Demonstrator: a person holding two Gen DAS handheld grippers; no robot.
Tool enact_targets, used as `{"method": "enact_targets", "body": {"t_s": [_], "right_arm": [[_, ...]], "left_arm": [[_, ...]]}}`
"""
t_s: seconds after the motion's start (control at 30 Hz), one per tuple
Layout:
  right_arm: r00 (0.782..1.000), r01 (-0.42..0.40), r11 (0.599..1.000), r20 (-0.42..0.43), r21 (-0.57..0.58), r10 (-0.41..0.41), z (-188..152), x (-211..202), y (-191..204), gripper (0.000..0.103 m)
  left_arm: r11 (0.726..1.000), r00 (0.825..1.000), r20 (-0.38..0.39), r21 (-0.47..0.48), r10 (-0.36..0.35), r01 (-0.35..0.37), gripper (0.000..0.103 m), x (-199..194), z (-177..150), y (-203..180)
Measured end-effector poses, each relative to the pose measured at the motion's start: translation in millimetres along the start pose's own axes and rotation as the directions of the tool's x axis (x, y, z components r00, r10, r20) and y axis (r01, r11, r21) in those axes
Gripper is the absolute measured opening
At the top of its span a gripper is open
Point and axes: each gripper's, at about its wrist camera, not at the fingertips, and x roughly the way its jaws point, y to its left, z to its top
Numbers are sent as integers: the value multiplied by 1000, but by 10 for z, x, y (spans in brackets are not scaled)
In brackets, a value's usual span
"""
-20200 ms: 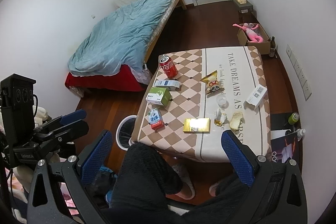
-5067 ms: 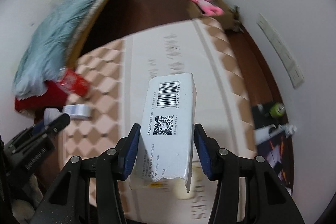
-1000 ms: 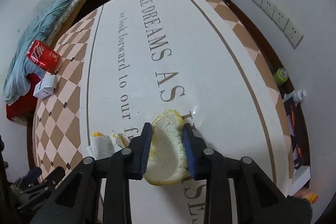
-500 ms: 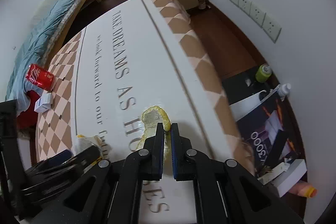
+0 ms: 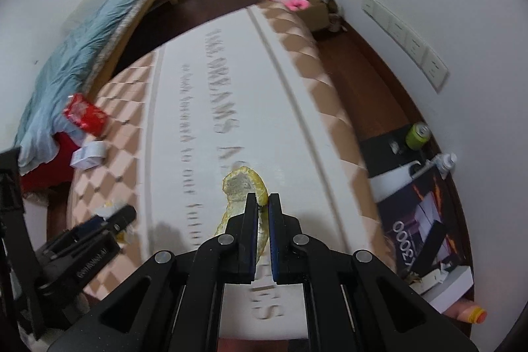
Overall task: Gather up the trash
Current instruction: 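Grasp the crumpled white paper with the left tool while the right tool grasps the yellow peel, then carry the paper and peel over the white bin and open both tools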
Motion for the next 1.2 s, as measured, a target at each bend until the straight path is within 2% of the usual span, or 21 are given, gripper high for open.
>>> {"method": "enact_targets", "body": {"t_s": [0.1, 0.2, 0.37, 0.57, 0.73, 0.87, 0.93, 1.07, 1.2], "right_arm": [[999, -48, 998, 13, -52, 48, 40, -93, 378, 6], [995, -99, 988, 17, -120, 102, 56, -154, 872, 6], [977, -209, 940, -14, -271, 213, -23, -160, 2028, 6], [949, -315, 858, -117, -406, 293, -396, 125, 3340, 6], [935, -350, 806, -235, -478, 266, -889, 649, 4292, 6], [927, -350, 781, -312, -517, 209, -1262, 1069, 4806, 6], [923, -346, 779, -339, -523, 183, -1372, 1242, 4934, 6], [909, -341, 781, -395, -524, 132, -1582, 1613, 5179, 6], [898, -329, 781, -432, -530, 86, -1740, 1894, 5348, 6]], "left_arm": [[999, 998, 67, -37, 18, -16, 38, -323, 103, 376], [995, 991, 124, -90, 56, -45, 38, -675, 169, 934], [978, 979, 155, -181, 135, -106, 38, -1010, 124, 1831], [929, 964, 107, -312, 245, -201, 38, -1119, -192, 3033], [884, 961, 24, -398, 275, -243, 38, -898, -537, 3810], [857, 966, -39, -454, 255, -245, 38, -694, -794, 4342], [846, 971, -68, -479, 230, -234, 38, -559, -900, 4531], [834, 979, -132, -514, 156, -202, 38, -214, -1057, 4810], [819, 982, -176, -553, 65, -153, 46, -10, -1151, 4968]]}}
